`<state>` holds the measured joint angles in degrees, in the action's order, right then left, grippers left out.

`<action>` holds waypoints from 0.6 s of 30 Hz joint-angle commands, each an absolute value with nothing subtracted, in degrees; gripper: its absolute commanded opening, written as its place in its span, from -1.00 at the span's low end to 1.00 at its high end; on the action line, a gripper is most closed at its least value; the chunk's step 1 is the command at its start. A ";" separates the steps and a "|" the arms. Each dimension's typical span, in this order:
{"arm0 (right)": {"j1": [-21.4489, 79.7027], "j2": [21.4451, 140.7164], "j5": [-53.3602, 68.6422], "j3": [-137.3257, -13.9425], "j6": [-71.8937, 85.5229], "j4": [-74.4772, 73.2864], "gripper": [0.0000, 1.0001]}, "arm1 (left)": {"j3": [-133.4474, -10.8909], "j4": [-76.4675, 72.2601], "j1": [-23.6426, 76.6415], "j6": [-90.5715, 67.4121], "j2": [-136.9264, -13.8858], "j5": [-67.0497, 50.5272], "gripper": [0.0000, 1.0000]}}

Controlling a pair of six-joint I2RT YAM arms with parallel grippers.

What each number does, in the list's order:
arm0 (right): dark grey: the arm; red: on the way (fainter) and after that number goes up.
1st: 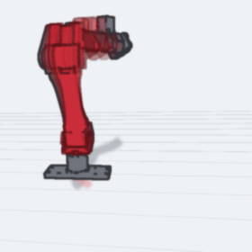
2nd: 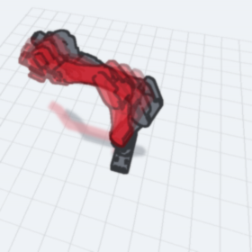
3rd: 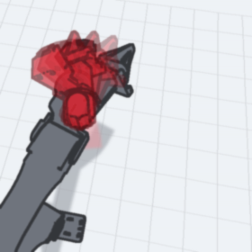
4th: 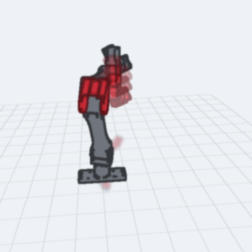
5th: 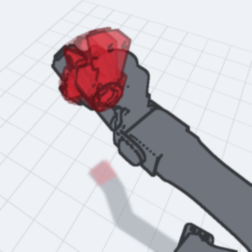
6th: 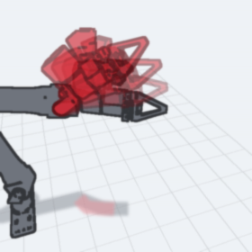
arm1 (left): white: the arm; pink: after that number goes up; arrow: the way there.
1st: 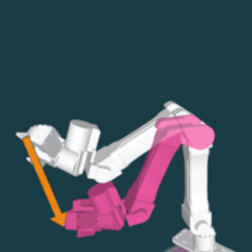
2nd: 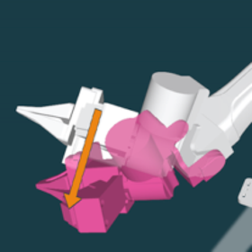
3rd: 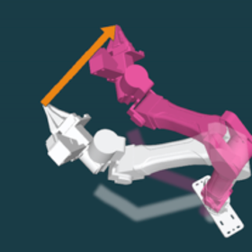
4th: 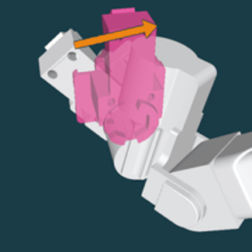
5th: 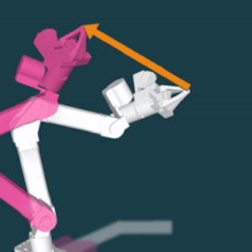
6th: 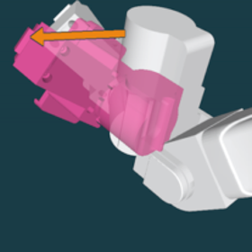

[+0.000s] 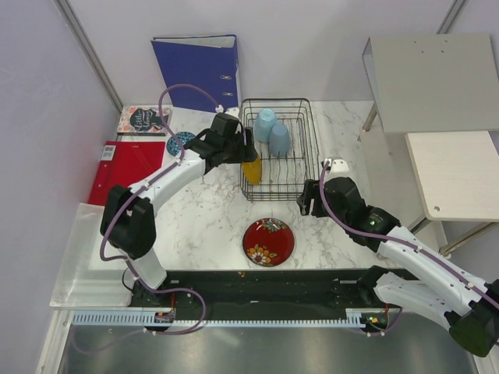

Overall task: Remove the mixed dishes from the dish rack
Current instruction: Pick up the plate from the dish rack.

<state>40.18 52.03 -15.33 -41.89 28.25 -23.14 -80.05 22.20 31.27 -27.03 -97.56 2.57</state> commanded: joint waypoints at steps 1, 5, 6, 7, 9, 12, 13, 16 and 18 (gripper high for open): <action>40.34 51.59 -15.73 -41.49 28.48 -21.71 0.46 | -80.33 20.74 31.20 -29.18 -100.19 0.44 0.47; 40.34 51.77 -15.91 -41.31 28.48 -21.71 0.47 | -80.86 20.30 31.29 -29.71 -100.20 0.26 0.45; 40.34 51.77 -15.82 -41.22 28.39 -21.71 0.47 | -80.86 20.04 31.29 -29.71 -100.11 0.26 0.45; 40.34 51.77 -15.91 -41.13 28.39 -21.62 0.47 | -80.86 19.87 31.38 -29.71 -99.76 0.26 0.45; 40.34 52.12 -16.17 -40.96 28.39 -21.62 0.47 | -80.77 19.69 31.38 -29.71 -99.67 0.26 0.44; 40.34 52.56 -15.91 -40.69 28.56 -21.53 0.47 | -80.25 19.25 31.64 -29.88 -98.88 -1.05 0.43; 40.34 52.65 -15.73 -40.61 28.65 -21.45 0.46 | -79.98 19.16 31.73 -29.97 -98.35 -1.14 0.43; 40.34 52.73 -15.82 -40.52 28.56 -21.27 0.46 | -79.54 18.46 31.90 -30.06 -98.09 -2.02 0.43; 40.43 52.73 -15.73 -40.61 28.56 -21.18 0.47 | -79.54 18.28 31.99 -30.23 -98.17 -2.63 0.41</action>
<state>40.18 52.69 -15.38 -40.62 28.25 -23.09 -79.77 21.58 31.27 -28.23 -100.49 -0.05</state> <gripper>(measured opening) 0.731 0.715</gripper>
